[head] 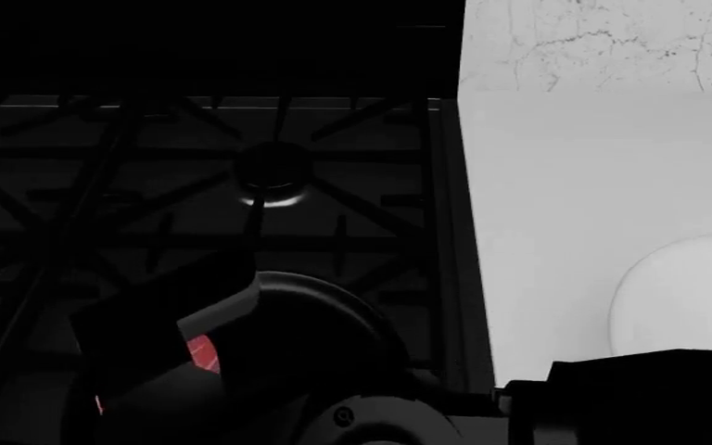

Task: Pick the pork chop from the pan and place it in the bowl.

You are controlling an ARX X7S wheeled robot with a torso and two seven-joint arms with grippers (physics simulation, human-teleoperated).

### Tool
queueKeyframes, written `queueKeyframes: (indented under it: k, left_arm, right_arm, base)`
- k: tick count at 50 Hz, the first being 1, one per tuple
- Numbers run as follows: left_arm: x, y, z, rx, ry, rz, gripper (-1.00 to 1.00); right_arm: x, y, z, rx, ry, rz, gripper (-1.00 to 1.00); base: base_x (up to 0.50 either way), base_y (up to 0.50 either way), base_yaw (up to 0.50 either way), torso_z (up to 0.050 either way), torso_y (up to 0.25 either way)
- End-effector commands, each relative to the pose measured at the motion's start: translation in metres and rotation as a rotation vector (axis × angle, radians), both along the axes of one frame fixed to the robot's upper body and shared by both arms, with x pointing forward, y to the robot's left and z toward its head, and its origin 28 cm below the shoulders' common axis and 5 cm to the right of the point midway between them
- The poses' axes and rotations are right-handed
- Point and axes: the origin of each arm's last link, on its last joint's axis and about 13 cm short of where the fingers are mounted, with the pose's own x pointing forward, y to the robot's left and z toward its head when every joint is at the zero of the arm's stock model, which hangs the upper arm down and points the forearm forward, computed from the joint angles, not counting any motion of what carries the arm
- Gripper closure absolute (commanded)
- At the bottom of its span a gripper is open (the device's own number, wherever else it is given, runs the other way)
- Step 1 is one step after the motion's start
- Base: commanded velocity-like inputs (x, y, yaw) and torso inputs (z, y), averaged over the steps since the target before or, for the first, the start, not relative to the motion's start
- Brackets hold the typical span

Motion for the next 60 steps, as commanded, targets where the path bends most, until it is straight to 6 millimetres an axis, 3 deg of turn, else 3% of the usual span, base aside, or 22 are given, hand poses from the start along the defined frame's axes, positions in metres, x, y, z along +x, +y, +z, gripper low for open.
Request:
queueKeyframes:
  k: [1, 34, 44, 46, 60]
  left_arm:
    - [-0.001, 0.003, -0.005, -0.005, 0.008, 0.008, -1.00]
    - [-0.004, 0.001, -0.007, 0.002, 0.011, 0.005, -1.00]
    - [-0.001, 0.005, -0.028, 0.003, 0.010, 0.010, -1.00]
    - [-0.005, 0.002, -0.009, 0.006, 0.008, 0.009, -1.00]
    - [-0.003, -0.003, -0.005, 0.011, 0.017, 0.004, -1.00]
  right_arm:
    - [0.000, 0.000, -0.009, -0.023, 0.011, 0.022, 1.00]
    - [-0.012, -0.013, 0.016, 0.004, -0.129, -0.005, 1.00]
    - [-0.016, -0.026, 0.033, 0.038, -0.198, -0.056, 1.00]
    - [-0.015, -0.030, 0.038, 0.046, -0.213, -0.073, 1.00]
    - [-0.012, -0.057, 0.063, 0.106, -0.288, -0.205, 1.00]
  base:
    - [0.01, 0.00, 0.00, 0.000, 0.000]
    - [0.00, 0.00, 0.00, 0.000, 0.000]
    - [0.00, 0.00, 0.00, 0.000, 0.000]
    - [0.00, 0.00, 0.00, 0.000, 0.000]
    - [0.00, 0.00, 0.00, 0.000, 0.000]
